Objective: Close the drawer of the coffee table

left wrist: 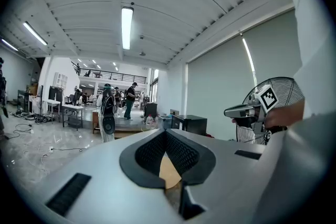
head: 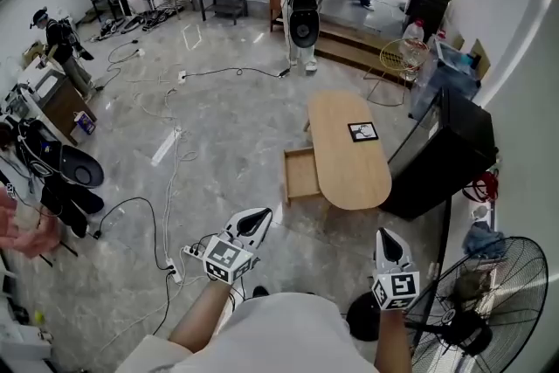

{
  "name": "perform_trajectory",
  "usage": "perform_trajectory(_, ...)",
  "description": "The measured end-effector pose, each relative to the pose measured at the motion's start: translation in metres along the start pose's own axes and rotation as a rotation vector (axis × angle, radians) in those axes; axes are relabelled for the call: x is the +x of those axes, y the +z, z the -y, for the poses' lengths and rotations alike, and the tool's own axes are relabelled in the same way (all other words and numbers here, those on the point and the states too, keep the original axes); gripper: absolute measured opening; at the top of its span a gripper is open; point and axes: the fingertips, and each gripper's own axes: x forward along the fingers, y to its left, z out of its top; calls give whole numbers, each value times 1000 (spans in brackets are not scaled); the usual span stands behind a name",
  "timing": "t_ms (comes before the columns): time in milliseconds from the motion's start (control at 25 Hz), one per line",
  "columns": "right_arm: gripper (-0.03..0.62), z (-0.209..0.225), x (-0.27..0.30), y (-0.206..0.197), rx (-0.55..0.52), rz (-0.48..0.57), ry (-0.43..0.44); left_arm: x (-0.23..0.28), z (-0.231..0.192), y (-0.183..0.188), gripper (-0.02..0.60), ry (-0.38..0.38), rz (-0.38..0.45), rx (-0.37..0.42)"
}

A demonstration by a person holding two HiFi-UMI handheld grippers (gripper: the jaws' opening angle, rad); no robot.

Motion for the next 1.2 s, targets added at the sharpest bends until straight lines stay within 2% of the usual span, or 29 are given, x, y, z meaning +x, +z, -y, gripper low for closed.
perform_trajectory(440,11,-47,19,2,8,0,13,-38,-30,-13,6,5,-29,-6)
perform_trajectory(760,11,-82,25,-4,8,-19,-2,-59,-52,-25,6,-20,-51,-7)
perform_trajectory(1200,11,-65,30,-18,19,-65,-36,-37,-53,-36,6,-44,-70,-38)
